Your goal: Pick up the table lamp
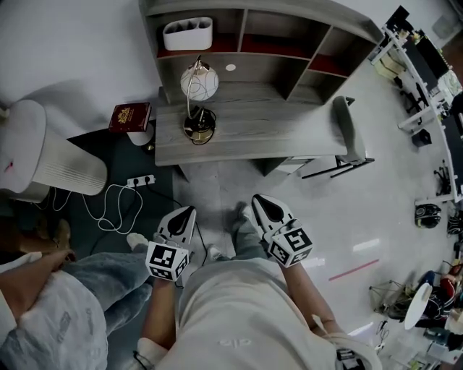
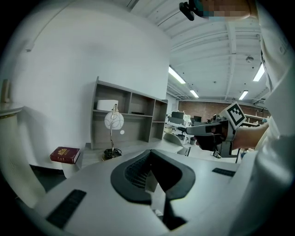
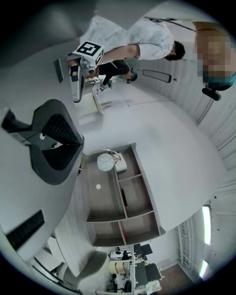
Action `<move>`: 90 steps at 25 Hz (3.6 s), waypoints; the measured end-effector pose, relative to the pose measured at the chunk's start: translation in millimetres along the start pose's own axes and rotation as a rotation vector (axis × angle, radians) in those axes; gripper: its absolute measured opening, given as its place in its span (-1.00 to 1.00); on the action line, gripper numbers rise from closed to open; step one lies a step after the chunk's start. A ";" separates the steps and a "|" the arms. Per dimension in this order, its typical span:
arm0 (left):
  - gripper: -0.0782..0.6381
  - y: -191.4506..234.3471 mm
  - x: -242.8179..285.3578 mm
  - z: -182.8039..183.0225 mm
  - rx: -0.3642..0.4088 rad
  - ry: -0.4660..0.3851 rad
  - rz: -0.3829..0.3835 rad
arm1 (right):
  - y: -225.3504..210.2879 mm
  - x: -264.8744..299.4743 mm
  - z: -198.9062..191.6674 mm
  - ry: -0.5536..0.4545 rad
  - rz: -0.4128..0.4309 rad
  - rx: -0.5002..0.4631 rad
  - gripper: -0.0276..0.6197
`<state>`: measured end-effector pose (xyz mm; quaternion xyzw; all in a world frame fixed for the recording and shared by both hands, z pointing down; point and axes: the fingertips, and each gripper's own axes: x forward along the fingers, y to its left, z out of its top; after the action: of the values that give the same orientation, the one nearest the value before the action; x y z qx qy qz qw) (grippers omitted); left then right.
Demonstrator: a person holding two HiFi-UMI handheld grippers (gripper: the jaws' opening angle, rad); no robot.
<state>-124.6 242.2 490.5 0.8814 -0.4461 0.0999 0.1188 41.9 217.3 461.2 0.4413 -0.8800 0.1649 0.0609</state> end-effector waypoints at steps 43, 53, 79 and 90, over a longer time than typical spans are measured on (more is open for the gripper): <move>-0.37 218.3 278.4 129.9 0.112 0.133 0.375 | -209.2 239.2 59.3 0.108 0.135 0.104 -0.82; -0.74 229.0 289.1 141.7 0.062 0.086 0.330 | -216.5 256.2 55.6 0.114 0.080 0.119 -0.82; -0.74 291.5 253.2 142.8 -0.044 0.064 0.222 | -169.1 377.4 -18.7 0.206 0.137 0.042 -0.82; -0.74 321.0 245.0 145.2 -0.087 0.059 0.154 | -161.9 447.3 -70.5 0.301 0.129 -0.062 -0.47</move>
<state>-231.9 -172.2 460.0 0.8350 -0.5129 0.1154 0.1621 -101.6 -186.9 678.6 0.3521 -0.8921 0.2055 0.1948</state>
